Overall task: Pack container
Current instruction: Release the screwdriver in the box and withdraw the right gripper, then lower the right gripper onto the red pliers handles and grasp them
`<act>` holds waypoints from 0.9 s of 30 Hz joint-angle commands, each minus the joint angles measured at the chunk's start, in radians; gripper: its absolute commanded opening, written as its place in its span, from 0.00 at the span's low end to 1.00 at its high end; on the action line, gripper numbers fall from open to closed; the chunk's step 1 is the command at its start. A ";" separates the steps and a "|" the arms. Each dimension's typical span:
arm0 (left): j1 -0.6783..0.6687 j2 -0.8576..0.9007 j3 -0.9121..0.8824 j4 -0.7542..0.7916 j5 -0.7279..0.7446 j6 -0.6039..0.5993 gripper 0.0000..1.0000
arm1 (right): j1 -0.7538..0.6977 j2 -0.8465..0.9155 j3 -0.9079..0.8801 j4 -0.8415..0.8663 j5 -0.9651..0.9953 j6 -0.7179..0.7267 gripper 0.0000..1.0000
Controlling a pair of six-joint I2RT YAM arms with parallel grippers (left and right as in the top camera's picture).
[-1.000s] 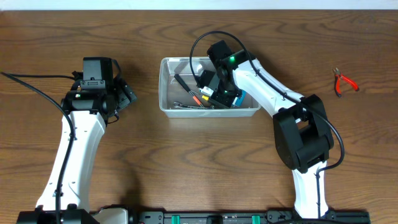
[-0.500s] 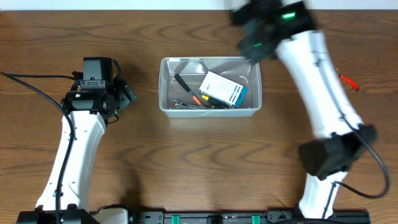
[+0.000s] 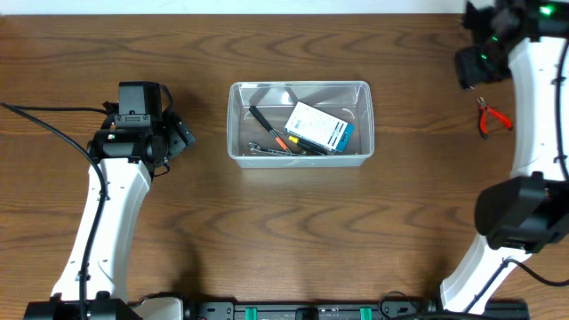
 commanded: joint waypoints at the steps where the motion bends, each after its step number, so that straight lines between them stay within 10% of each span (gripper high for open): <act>1: 0.004 0.008 0.011 -0.003 -0.019 0.006 0.98 | -0.071 0.009 -0.095 0.042 -0.050 -0.017 0.66; 27: 0.004 0.008 0.011 -0.003 -0.019 0.006 0.98 | -0.224 0.032 -0.600 0.563 -0.141 -0.043 0.61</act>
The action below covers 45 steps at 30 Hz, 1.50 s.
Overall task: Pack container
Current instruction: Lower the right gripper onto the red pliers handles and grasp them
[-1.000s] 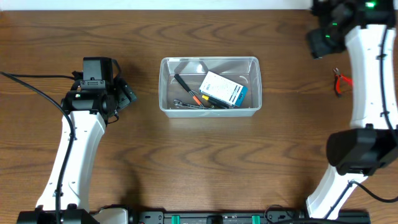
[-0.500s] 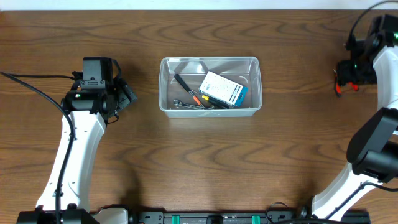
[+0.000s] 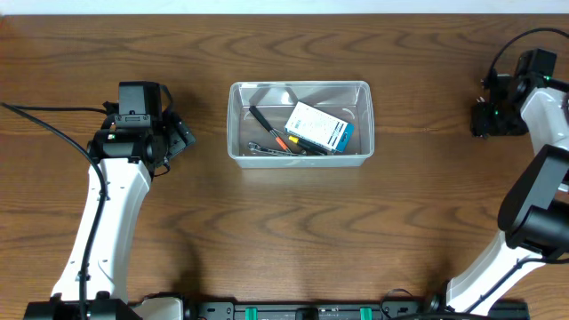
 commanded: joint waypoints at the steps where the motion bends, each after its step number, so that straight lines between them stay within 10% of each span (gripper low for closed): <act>1: 0.004 0.008 0.011 -0.003 -0.019 0.006 0.98 | -0.006 0.018 -0.006 0.019 -0.017 -0.015 0.61; 24: 0.004 0.008 0.011 -0.003 -0.019 0.006 0.98 | -0.006 0.129 -0.006 0.134 -0.010 -0.003 0.60; 45: 0.004 0.008 0.011 -0.004 -0.019 0.006 0.98 | -0.006 0.129 -0.006 0.112 0.024 0.040 0.06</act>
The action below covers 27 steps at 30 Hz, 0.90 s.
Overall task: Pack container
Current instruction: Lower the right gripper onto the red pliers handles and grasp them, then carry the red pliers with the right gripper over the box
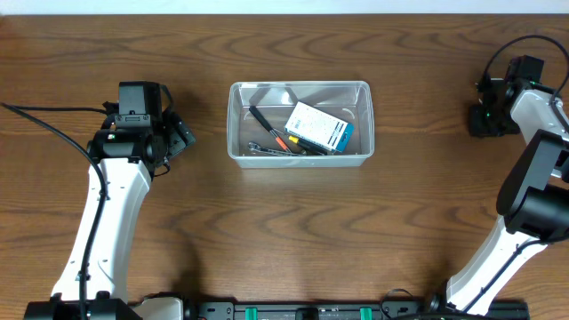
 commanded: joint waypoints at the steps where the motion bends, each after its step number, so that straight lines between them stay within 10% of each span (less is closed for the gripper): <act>1: 0.004 0.008 0.011 -0.003 -0.020 0.006 0.98 | -0.006 0.014 -0.005 -0.007 0.011 0.015 0.08; 27: 0.004 0.008 0.011 -0.003 -0.020 0.006 0.98 | 0.282 -0.298 0.377 -0.226 -0.114 -0.030 0.01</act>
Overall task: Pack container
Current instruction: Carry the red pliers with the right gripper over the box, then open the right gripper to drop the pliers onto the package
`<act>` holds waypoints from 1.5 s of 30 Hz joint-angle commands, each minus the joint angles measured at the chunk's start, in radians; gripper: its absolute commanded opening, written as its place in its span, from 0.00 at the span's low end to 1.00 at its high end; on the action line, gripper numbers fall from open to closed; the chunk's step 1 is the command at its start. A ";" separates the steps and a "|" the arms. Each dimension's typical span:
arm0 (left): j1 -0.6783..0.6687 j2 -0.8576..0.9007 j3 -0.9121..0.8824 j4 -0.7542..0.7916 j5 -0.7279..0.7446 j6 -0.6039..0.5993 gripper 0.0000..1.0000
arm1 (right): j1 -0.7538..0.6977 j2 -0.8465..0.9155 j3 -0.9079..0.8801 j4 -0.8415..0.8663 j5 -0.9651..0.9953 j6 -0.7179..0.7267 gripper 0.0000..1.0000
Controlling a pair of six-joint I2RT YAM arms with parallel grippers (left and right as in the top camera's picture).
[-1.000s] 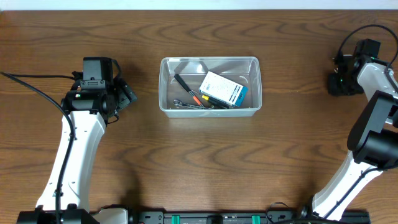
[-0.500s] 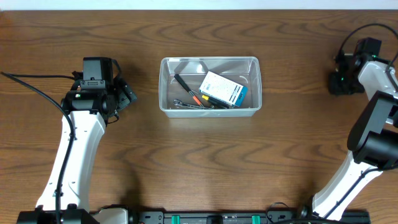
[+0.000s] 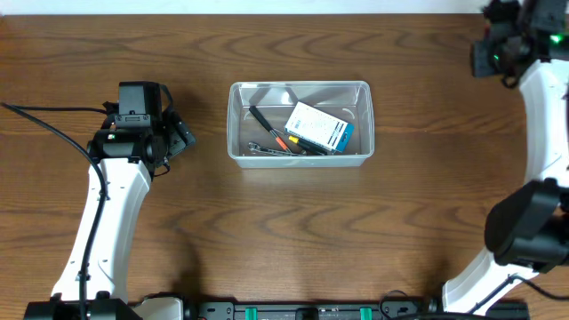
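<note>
A clear plastic container (image 3: 300,122) stands in the middle of the table. It holds a white and blue box (image 3: 318,126), a black and orange tool (image 3: 271,129) and a metal tool. My right gripper (image 3: 491,59) is raised at the far right corner, its fingertips hidden under the wrist. The red-handled pliers do not show anywhere on the wood; they are hidden in that gripper. My left gripper (image 3: 181,132) rests open left of the container, holding nothing.
The brown wooden table (image 3: 293,231) runs to a pale edge at the back. The right arm's white links (image 3: 542,133) stretch down the right side. A black cable (image 3: 44,120) trails from the left arm.
My right gripper was low over the spot where the pliers lay; now it is higher and farther back. The pliers are gone from the table. The left arm has not moved.
The red-handled pliers lay on the wood at the right with my right gripper raised behind them. Then the gripper was down over them, and stayed there. Now it is up at the back corner and the spot is bare.
</note>
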 commanded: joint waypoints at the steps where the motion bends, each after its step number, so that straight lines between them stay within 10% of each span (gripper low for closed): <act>1: 0.004 0.008 0.011 -0.003 -0.019 0.006 0.98 | 0.108 -0.055 0.046 -0.031 -0.034 -0.046 0.01; 16: 0.004 0.008 0.011 -0.003 -0.019 0.006 0.98 | 0.589 -0.051 0.047 -0.190 -0.033 -0.120 0.01; 31: 0.004 0.008 0.011 -0.003 -0.019 0.006 0.98 | 0.676 0.278 0.047 -0.249 -0.034 -0.119 0.02; 40: 0.004 0.008 0.011 -0.003 -0.019 0.006 0.98 | 0.676 0.350 0.047 -0.240 -0.037 -0.082 0.35; 45: 0.004 0.008 0.011 -0.003 -0.019 0.006 0.98 | 0.673 0.337 0.066 -0.219 -0.041 -0.031 0.35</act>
